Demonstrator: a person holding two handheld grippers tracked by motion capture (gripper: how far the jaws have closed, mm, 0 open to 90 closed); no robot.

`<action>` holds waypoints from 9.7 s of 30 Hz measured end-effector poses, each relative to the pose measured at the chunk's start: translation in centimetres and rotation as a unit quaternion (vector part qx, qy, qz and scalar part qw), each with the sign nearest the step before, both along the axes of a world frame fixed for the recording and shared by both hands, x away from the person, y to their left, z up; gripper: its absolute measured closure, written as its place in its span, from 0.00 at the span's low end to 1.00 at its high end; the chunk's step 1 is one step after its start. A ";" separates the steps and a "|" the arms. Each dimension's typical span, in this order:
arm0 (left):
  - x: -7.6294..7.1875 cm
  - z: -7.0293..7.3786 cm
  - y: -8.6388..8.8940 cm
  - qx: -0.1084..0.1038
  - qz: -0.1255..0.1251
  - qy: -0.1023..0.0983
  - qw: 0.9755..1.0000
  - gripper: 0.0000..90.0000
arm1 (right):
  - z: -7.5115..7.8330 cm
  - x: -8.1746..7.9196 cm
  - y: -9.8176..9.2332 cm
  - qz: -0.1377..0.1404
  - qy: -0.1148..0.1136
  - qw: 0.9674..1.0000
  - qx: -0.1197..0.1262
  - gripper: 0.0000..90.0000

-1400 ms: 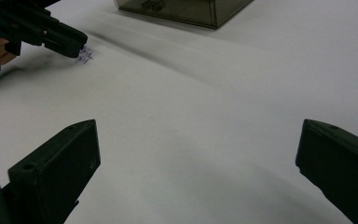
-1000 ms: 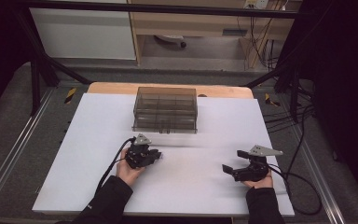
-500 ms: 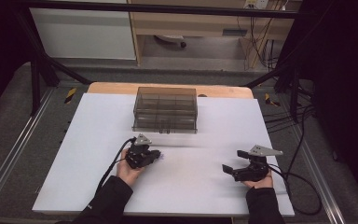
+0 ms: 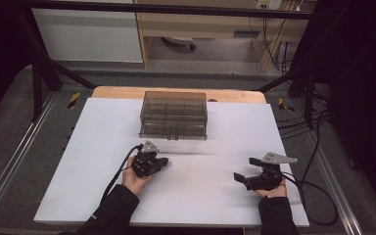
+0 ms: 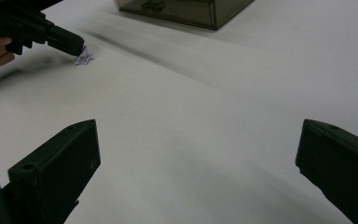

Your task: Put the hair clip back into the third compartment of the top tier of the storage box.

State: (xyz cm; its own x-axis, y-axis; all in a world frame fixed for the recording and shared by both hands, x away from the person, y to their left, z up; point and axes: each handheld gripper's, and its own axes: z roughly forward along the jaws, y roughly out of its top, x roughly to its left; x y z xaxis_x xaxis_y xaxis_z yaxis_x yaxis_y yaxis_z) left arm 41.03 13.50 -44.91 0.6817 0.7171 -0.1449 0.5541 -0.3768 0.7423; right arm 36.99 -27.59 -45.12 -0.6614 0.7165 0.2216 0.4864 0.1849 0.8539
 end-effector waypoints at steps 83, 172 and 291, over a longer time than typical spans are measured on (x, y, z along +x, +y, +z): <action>-2.2 3.3 -0.4 -0.005 -0.026 -0.045 0.999 1.00 | 0.0 0.0 0.0 0.001 0.001 1.000 0.001 0.00; -0.7 8.7 -4.0 -0.017 -0.054 -0.072 0.996 1.00 | 0.0 0.0 0.0 0.000 0.003 1.000 -0.002 0.00; 7.2 9.3 -7.8 -0.006 -0.021 -0.065 0.998 1.00 | 0.1 -0.1 -0.1 0.000 0.001 1.000 0.000 0.00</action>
State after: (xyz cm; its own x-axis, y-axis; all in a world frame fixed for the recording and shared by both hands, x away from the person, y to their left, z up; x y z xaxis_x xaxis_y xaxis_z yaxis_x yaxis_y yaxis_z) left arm 48.25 5.74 -35.62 0.7245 0.6864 -0.0623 0.4370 -0.3875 0.8117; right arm 36.93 -27.69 -45.04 -0.6605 0.7168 0.2234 0.4889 0.1846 0.8526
